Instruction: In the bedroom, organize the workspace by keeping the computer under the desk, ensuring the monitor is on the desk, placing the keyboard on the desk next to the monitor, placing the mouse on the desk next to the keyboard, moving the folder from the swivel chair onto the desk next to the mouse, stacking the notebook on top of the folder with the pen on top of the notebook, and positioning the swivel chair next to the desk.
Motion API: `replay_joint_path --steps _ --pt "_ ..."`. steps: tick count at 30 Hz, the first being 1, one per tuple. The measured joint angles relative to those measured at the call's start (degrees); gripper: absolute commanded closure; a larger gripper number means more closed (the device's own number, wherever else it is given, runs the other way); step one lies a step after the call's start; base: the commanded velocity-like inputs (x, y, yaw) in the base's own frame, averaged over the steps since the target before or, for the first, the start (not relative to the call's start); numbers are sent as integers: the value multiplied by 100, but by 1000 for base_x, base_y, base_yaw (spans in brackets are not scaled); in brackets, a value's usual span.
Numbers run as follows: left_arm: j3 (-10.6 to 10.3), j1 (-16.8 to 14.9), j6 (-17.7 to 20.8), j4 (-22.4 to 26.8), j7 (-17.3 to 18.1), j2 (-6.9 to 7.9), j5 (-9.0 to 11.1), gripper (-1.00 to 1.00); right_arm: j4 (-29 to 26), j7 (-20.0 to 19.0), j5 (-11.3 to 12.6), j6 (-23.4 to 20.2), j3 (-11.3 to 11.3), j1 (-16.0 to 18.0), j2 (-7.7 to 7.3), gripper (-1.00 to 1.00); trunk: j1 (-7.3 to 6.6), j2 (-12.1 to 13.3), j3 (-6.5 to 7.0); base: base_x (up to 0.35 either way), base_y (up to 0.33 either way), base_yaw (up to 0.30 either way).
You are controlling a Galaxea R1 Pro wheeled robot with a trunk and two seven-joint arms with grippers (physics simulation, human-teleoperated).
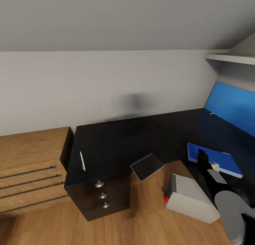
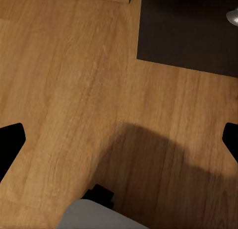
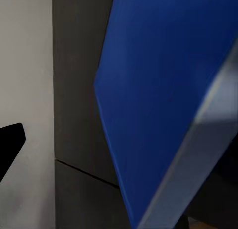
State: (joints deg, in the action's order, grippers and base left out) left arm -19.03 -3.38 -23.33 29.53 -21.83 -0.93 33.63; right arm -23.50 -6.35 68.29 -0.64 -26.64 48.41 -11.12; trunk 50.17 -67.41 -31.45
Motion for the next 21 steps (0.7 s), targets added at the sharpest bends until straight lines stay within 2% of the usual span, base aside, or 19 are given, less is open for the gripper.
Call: replay_joint_path --steps 10,15,21 --pt "0 0 0 0 0 0 0 -100 5 -1 -13 0 9 0 4 -100 0 0 0 -2 0 0" --pt "0 0 0 0 5 0 0 -100 5 -1 -27 3 9 4 8 -100 2 0 0 -183 0 0" --pt "0 0 0 0 1 0 0 -100 -3 0 -40 8 13 4 13 -100 0 0 0 -31 0 0"
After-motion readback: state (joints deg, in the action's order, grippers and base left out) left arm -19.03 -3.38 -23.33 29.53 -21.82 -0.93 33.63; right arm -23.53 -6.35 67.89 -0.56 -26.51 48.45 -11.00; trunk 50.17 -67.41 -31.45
